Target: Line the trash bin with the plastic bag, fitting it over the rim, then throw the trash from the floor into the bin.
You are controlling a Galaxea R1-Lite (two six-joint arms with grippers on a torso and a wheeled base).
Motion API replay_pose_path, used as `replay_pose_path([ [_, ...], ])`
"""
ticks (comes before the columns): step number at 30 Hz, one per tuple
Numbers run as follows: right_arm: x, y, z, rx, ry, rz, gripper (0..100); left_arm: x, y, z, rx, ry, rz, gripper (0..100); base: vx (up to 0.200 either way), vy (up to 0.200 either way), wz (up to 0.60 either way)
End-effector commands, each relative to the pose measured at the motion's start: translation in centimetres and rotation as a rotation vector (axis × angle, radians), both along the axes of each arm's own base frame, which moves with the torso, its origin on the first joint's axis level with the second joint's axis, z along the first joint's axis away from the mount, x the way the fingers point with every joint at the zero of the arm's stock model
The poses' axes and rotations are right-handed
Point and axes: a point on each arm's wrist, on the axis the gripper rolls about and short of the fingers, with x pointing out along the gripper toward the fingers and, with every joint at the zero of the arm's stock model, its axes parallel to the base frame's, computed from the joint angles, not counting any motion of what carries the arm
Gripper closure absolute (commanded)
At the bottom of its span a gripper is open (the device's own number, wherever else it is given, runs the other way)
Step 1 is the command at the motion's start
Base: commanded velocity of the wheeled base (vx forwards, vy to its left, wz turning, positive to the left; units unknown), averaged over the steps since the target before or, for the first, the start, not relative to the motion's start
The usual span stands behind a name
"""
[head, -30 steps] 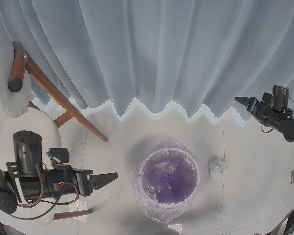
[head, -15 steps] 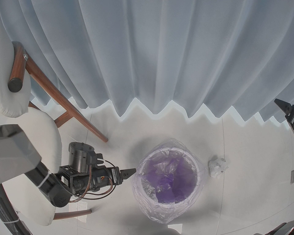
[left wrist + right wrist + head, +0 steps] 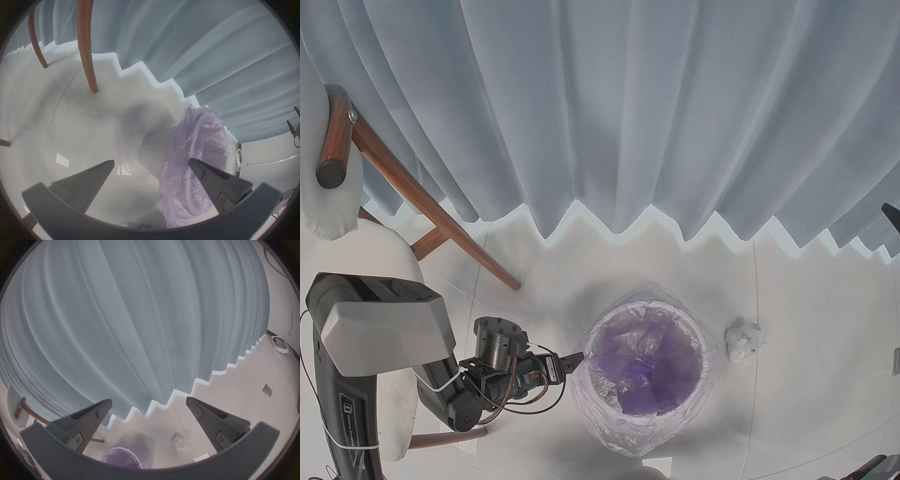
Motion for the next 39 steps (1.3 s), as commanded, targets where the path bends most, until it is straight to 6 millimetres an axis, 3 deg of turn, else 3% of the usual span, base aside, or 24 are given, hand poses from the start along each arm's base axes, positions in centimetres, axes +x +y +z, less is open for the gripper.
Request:
replay_pose_path([
  [1,-0.1,0.0,0.1,-0.004,-0.008,0.0,0,0.9,-0.3,-1.4,0.016,0.008,0.02,0,0.0,0.0,0.0],
  [2,-0.1,0.0,0.1,-0.008,-0.008,0.0,0,1.1,-0.4,-1.5,0.017,0.004,0.026,100,0.0,0.0,0.0],
  [11,-0.1,0.0,0.2,-0.012,-0.009,0.0,0,3.6,-1.6,-1.6,-0.003,-0.057,0.053,100,0.0,0.0,0.0],
  [16,-0.2,0.0,0.1,-0.024,-0.005,0.0,0,5.1,-2.5,-3.5,0.019,-0.039,0.074,100,0.0,0.0,0.0],
  [28,-0.1,0.0,-0.3,-0.027,0.011,0.001,0,5.8,-3.0,-4.7,0.055,0.001,0.091,100,0.0,0.0,0.0],
  [29,-0.1,0.0,-0.3,-0.027,0.011,0.001,0,5.7,-3.1,-4.6,0.056,0.002,0.089,0,0.0,0.0,0.0],
  [35,-0.1,0.0,-0.7,-0.028,0.023,0.001,0,5.9,-3.2,-3.1,-0.009,-0.054,0.115,0,0.0,0.0,0.0],
  [36,-0.1,0.0,-1.0,-0.042,0.036,0.001,0,5.6,-3.1,-0.7,-0.089,-0.109,0.144,0,0.0,0.0,0.0],
  [38,-0.2,-0.1,-1.8,-0.073,0.077,-0.005,0,4.8,-2.7,2.1,-0.162,-0.162,0.165,0,0.0,0.0,0.0],
  [39,-0.3,-0.1,-2.7,-0.104,0.129,-0.008,0,3.5,-2.0,4.8,-0.206,-0.2,0.172,0,0.0,0.0,0.0],
])
